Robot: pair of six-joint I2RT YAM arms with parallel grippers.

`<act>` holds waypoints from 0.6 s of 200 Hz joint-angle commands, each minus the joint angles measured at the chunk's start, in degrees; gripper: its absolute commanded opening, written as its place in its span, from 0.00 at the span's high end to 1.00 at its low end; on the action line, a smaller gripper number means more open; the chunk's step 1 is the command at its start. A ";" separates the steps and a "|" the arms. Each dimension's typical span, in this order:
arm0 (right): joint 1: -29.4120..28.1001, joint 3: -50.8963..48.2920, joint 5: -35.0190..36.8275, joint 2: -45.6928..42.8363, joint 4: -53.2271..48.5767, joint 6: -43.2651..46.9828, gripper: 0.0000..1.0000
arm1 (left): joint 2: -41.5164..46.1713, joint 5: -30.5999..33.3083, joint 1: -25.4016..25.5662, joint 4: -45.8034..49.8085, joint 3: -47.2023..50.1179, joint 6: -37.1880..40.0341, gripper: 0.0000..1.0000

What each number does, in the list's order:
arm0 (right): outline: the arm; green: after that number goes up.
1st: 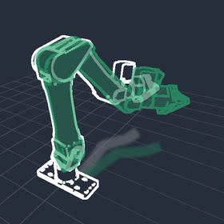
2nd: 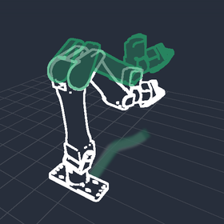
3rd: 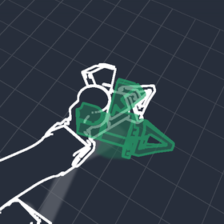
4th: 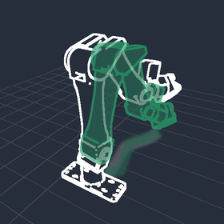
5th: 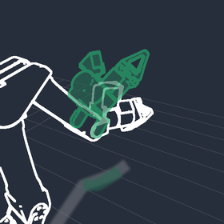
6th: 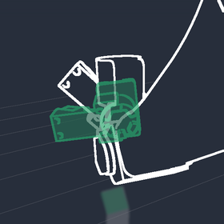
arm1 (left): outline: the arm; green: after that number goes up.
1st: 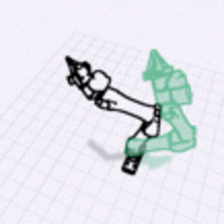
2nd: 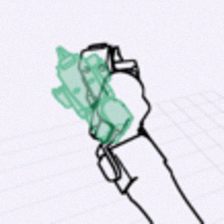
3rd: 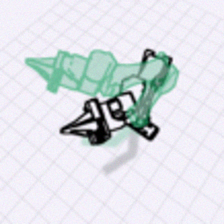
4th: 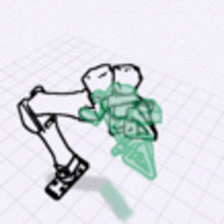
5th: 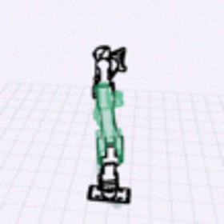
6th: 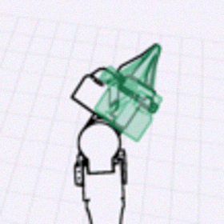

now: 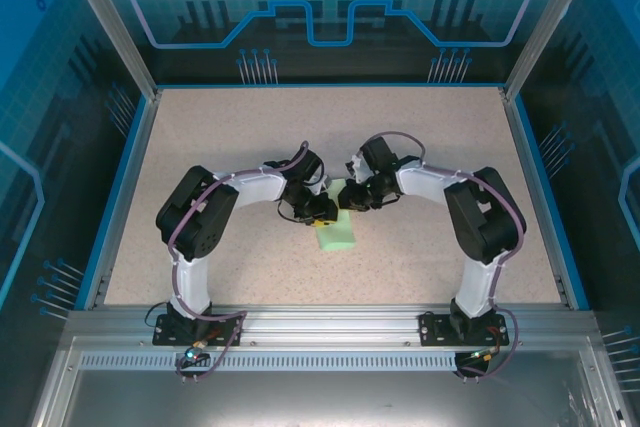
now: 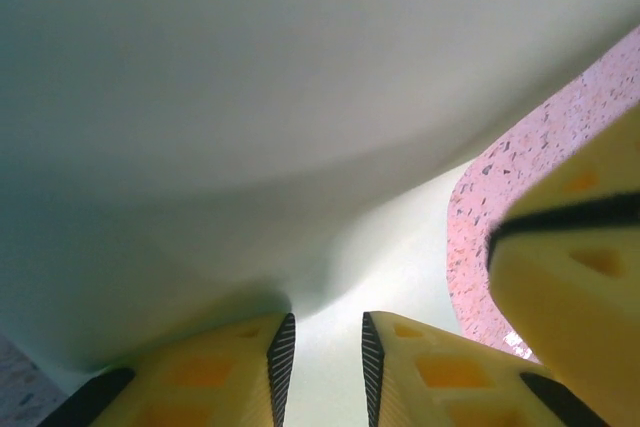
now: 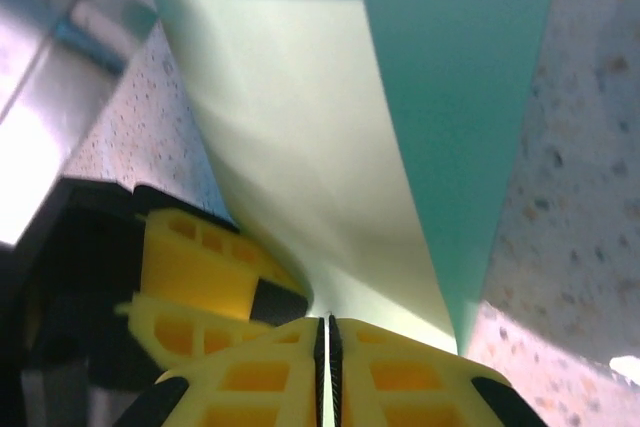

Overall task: Fold a paper plane with a square sheet of paper (fold left side to right side)
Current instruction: Hold the square sheet of paper at the center of the table, then first fold the square sheet of paper in half at the center of the table.

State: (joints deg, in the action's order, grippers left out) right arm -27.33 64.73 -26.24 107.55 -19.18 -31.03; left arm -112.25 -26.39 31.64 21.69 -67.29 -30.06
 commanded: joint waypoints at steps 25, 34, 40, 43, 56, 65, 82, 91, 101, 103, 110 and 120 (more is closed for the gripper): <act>-0.19 4.67 0.51 6.18 -1.73 -1.05 0.88 | 0.42 1.67 1.41 2.13 2.25 0.84 0.71; -0.18 5.04 1.32 6.90 -2.69 -1.04 0.88 | 0.82 1.62 1.49 2.13 2.57 1.05 0.71; -0.18 5.21 1.79 7.44 -3.31 -1.05 0.88 | 1.17 1.61 1.65 2.04 2.92 1.26 0.71; -0.16 5.23 1.94 7.68 -3.52 -1.05 0.88 | 1.34 1.59 1.60 1.92 3.07 1.38 0.71; -0.07 5.14 2.57 8.54 -4.44 -1.18 0.88 | 2.16 1.40 2.00 1.37 4.14 1.78 0.71; -0.10 4.94 2.90 8.87 -4.64 -1.38 0.88 | 2.95 1.29 2.35 1.02 4.88 2.30 0.70; 0.00 4.39 3.51 9.12 -5.09 -1.67 0.88 | 4.49 1.17 3.06 0.22 6.87 3.04 0.70; 0.09 4.28 3.94 9.11 -5.33 -1.76 0.88 | 5.33 1.09 3.42 -0.19 7.99 3.25 0.70; 0.24 4.18 4.16 9.17 -5.58 -1.76 0.88 | 6.25 1.17 3.88 -0.70 9.39 3.32 0.70; 0.26 4.15 4.17 9.19 -5.67 -1.76 0.89 | 6.42 1.15 3.92 -0.84 9.68 3.27 0.70; 0.25 4.09 4.33 9.25 -5.86 -1.76 0.89 | 6.99 1.13 4.29 -1.18 10.61 3.30 0.70; 0.27 4.09 4.59 9.27 -6.16 -1.67 0.89 | 7.92 1.10 4.84 -2.01 11.86 3.19 0.70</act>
State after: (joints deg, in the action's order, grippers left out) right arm -27.33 69.17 -25.78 114.69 -21.34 -32.14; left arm -106.67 -25.28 34.63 17.28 -59.31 -28.14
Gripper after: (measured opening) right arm 0.116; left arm 0.296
